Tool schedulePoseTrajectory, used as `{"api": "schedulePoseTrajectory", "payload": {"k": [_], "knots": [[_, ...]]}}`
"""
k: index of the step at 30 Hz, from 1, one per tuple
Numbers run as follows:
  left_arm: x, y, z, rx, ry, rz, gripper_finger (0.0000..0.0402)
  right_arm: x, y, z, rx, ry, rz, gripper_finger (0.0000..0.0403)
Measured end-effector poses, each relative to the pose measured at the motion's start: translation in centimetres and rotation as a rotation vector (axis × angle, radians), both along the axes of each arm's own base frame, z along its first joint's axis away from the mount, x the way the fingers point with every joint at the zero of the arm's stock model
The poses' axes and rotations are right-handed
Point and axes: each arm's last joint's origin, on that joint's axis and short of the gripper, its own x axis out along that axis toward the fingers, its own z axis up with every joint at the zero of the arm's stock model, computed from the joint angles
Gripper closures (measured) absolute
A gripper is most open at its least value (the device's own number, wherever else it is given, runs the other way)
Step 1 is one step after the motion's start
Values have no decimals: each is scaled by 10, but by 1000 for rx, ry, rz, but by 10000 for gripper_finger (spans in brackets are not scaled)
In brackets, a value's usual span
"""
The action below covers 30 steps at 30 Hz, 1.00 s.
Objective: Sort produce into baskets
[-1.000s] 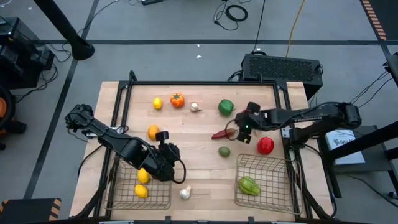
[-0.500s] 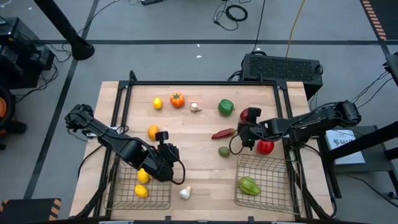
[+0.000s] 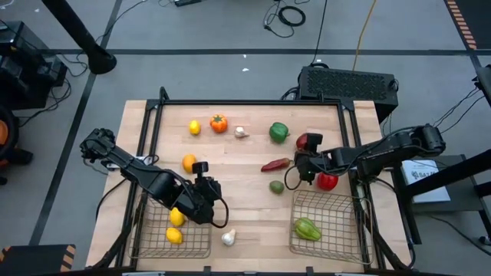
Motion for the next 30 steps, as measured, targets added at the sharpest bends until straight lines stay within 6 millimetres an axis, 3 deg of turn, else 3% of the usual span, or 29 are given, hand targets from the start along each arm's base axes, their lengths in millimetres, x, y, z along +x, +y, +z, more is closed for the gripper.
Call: {"api": "schedulePoseTrajectory", "payload": {"k": [12, 19, 30], "knots": [[0, 0, 0, 10, -6, 5, 295, 5, -5, -2, -18, 10, 11, 276], [0, 0, 0, 12, -5, 3, 295, 8, -7, -14, -31, 81, 7, 277], [0, 0, 0, 26, -3, -7, 295, 8, -8, -15, -73, 90, -9, 277]]}}
